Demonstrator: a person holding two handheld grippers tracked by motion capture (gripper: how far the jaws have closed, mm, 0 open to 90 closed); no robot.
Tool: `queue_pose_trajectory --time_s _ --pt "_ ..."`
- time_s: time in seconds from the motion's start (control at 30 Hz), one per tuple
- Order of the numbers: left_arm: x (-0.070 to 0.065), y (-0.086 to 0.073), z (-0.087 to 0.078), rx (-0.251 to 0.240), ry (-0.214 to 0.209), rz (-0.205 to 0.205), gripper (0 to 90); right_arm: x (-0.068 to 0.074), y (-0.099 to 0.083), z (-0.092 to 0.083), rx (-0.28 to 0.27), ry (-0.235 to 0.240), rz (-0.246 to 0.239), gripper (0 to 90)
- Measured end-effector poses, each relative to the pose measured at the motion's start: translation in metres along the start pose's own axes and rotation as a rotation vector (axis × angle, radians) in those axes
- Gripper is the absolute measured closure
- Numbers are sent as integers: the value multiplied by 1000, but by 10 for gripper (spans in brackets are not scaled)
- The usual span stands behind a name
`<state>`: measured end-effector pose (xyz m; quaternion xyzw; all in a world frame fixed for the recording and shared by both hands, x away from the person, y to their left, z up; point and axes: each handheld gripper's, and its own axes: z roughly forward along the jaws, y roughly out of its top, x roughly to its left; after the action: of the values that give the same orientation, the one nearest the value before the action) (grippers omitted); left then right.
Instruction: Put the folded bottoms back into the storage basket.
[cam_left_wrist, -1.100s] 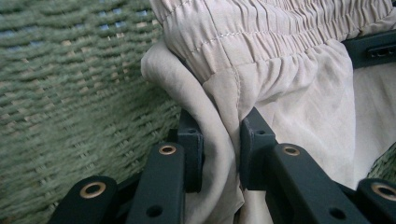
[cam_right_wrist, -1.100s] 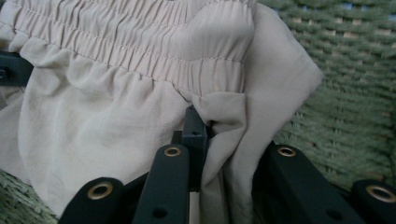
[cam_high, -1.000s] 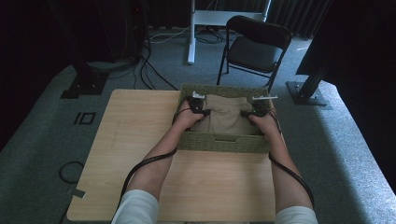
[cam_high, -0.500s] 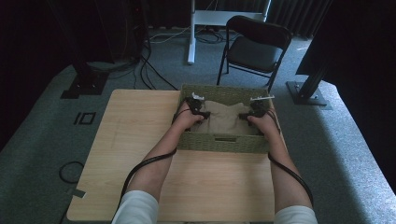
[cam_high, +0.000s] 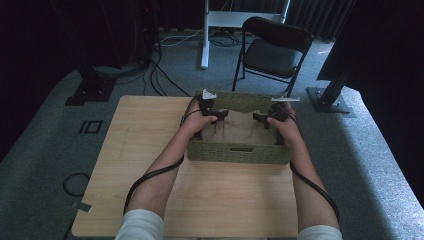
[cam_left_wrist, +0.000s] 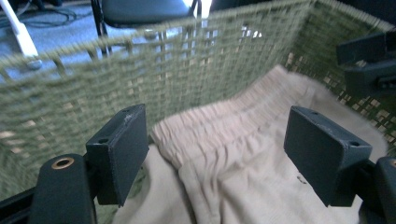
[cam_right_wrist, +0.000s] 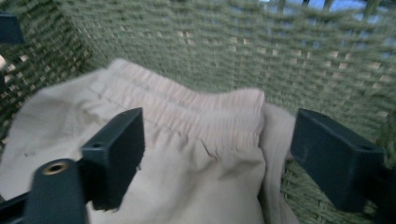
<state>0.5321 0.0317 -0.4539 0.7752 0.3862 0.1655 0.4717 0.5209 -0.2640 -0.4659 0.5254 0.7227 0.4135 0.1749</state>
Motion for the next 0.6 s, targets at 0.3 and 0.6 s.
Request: queue_pose_trajectory --time_s 0.3,0.6 --pt "-6 1 -18 24 -26 -9 190 11 6 -17 -41 28 -40 141" --pt "-13 4 -35 25 -37 0 186 17 8 -31 -68 45 -44 139"
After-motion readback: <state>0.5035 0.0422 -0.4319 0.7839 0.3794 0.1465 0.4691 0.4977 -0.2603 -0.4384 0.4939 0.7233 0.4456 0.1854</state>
